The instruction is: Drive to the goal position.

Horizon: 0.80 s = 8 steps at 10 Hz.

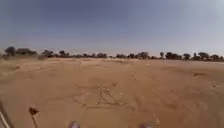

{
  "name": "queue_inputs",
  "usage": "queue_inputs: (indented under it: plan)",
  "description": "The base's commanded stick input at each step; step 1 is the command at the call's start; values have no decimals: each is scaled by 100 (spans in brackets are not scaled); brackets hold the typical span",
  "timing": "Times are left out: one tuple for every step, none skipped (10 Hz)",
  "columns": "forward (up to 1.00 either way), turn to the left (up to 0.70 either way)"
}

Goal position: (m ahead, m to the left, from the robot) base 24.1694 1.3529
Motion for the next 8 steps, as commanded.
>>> queue_inputs:
  plan:
    - [50, 0]
    - [50, 0]
    - [50, 0]
    - [50, 0]
    - [50, 0]
    - [50, 0]
    - [50, 0]
    - [50, 0]
